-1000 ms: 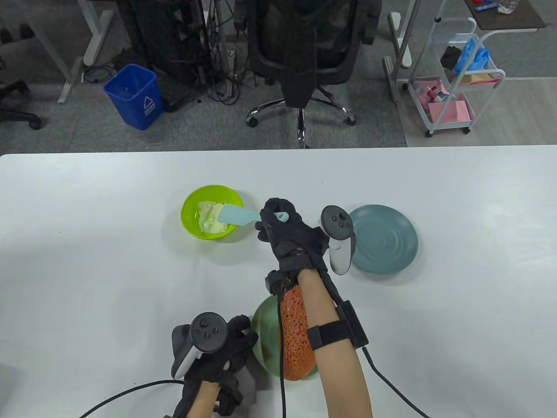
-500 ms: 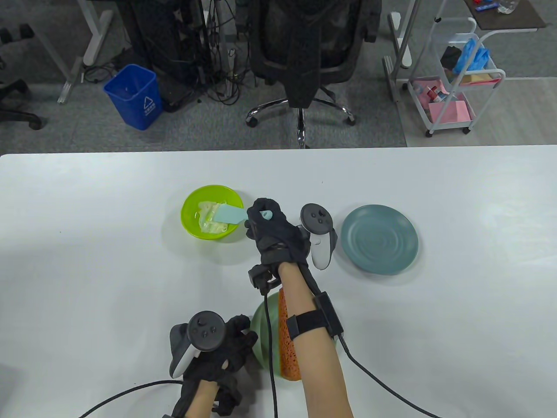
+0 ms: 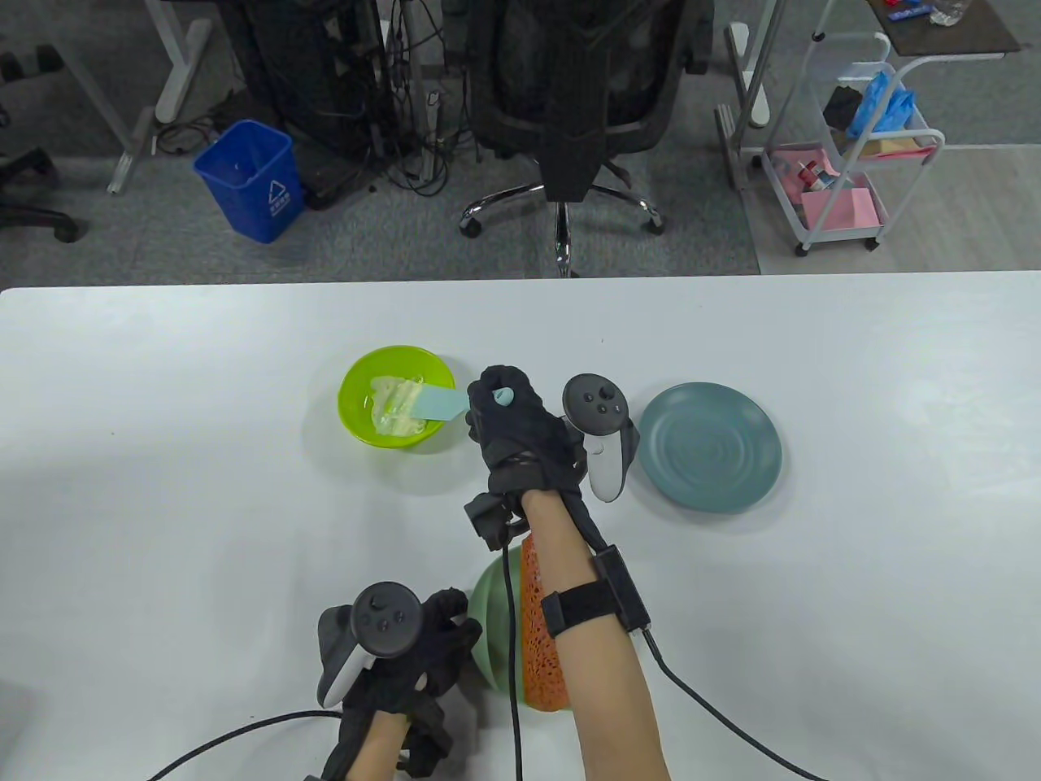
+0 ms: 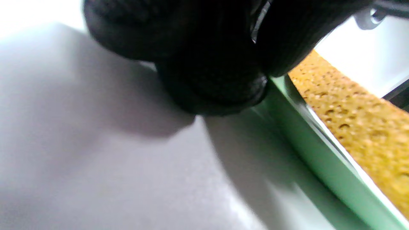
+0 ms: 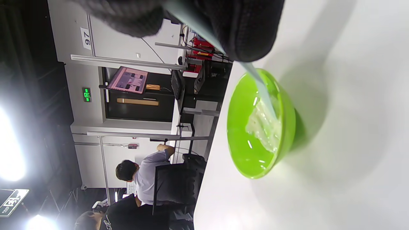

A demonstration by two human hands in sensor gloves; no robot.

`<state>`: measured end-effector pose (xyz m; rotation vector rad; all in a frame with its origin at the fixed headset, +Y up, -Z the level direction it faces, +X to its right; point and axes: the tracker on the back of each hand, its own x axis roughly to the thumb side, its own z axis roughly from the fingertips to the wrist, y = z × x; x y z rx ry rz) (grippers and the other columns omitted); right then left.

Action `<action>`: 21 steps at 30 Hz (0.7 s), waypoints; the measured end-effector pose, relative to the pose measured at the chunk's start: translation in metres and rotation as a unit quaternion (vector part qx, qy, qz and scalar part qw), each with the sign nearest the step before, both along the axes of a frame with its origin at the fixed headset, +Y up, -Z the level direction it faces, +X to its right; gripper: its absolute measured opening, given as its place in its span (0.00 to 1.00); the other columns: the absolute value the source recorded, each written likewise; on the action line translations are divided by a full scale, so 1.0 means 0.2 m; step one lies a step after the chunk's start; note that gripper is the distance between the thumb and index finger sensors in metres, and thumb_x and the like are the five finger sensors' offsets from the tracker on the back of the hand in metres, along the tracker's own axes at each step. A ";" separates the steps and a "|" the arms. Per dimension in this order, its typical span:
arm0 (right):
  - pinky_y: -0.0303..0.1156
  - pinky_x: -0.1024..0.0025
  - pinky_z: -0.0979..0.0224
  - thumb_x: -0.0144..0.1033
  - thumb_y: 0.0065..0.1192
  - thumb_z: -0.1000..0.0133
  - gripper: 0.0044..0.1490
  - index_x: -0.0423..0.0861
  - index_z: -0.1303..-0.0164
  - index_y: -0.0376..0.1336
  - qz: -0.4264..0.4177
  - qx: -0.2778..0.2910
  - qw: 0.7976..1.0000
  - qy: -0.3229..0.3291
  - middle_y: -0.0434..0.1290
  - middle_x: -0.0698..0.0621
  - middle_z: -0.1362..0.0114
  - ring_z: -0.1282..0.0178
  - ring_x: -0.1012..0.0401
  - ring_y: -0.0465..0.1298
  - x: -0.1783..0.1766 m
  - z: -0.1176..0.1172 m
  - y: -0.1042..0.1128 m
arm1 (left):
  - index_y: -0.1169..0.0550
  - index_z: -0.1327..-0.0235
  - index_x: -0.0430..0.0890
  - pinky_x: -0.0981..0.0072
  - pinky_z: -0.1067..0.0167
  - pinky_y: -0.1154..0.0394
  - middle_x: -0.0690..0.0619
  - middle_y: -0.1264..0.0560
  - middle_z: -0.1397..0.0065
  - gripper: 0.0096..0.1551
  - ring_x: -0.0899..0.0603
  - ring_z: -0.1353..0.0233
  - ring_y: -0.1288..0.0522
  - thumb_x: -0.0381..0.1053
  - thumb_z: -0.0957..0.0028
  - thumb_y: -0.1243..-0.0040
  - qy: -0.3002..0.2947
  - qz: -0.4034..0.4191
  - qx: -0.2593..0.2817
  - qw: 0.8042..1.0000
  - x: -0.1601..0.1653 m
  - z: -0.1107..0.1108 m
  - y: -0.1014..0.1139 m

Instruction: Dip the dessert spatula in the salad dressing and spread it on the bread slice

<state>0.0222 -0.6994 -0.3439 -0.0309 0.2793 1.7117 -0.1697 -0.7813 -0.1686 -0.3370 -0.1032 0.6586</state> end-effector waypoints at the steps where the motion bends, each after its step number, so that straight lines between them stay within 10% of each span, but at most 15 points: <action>1: 0.72 0.58 0.21 0.47 0.57 0.25 0.31 0.50 0.19 0.47 0.001 0.001 1.000 0.000 0.48 0.39 0.17 0.22 0.40 0.68 0.00 0.00 0.00 | 0.23 0.28 0.37 0.68 0.68 0.14 0.55 0.13 0.52 0.32 0.53 0.65 0.10 0.56 0.36 0.33 0.000 0.000 0.000 1.000 0.00 0.00 0.00; 21: 0.75 0.58 0.26 0.48 0.59 0.27 0.32 0.48 0.21 0.50 -0.180 0.049 0.982 -0.023 0.51 0.36 0.19 0.27 0.39 0.72 0.20 0.09 0.04 | 0.23 0.28 0.37 0.68 0.69 0.14 0.56 0.13 0.53 0.32 0.53 0.66 0.10 0.56 0.36 0.33 0.000 -0.004 0.002 1.000 0.00 0.00 0.00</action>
